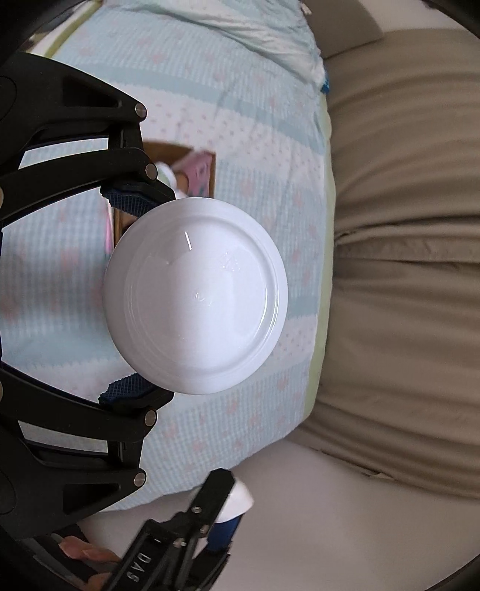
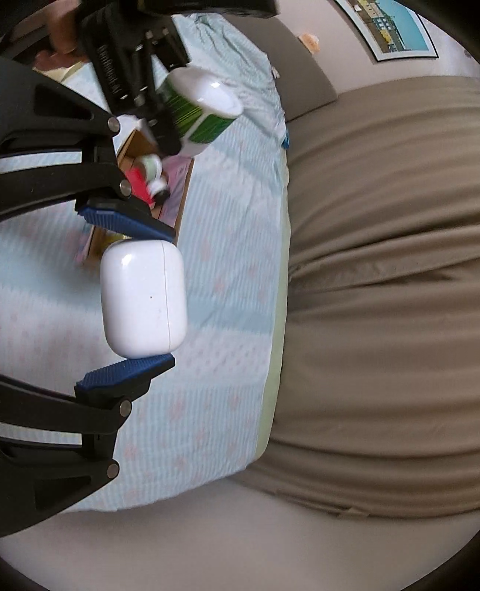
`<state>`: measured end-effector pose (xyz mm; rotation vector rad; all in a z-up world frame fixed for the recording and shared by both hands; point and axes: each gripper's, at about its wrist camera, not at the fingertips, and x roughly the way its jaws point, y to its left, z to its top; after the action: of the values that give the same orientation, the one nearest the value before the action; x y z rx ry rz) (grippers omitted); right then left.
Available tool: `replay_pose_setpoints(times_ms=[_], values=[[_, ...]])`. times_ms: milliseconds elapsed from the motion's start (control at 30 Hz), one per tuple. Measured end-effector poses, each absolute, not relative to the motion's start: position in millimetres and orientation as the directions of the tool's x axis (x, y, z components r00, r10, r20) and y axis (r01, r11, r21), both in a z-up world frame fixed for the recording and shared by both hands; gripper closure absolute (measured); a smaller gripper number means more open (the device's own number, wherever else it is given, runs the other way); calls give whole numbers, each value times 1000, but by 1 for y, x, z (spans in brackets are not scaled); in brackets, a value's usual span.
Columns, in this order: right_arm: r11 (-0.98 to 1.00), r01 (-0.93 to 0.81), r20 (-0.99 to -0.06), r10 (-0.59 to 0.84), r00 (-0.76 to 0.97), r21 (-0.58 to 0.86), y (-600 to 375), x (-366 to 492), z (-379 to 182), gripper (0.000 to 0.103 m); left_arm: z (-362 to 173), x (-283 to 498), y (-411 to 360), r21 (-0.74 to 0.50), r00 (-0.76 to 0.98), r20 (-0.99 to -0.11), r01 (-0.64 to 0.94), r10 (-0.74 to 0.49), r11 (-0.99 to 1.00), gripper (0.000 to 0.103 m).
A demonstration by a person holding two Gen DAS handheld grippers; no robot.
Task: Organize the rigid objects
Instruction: 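Carry the jar and earbud case into the box and open both tools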
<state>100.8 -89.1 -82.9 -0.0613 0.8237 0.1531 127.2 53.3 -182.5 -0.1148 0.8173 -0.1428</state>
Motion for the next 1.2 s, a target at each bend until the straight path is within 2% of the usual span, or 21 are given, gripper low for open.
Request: replay_pose_setpoints(times_ms=[267,467,833,1200], values=[[991,-105,-772,126,623,77,3,123,-106,47,-213,146,153,-111,625,-759,148,-180,983,35],[991,-2,-809,110,577,133,43,145,-139,47,-251,183,194,-88,555,-810,204,-189,975,35],[992,27,-891,101,443,126,75,197,-220,47,-334,257,211,-96,415,-890,235,-189,967,35],[986,62,-950,131,284,154,76,254,-329,47,-423,304,202,-78,301,-939,289,-168,954,35]])
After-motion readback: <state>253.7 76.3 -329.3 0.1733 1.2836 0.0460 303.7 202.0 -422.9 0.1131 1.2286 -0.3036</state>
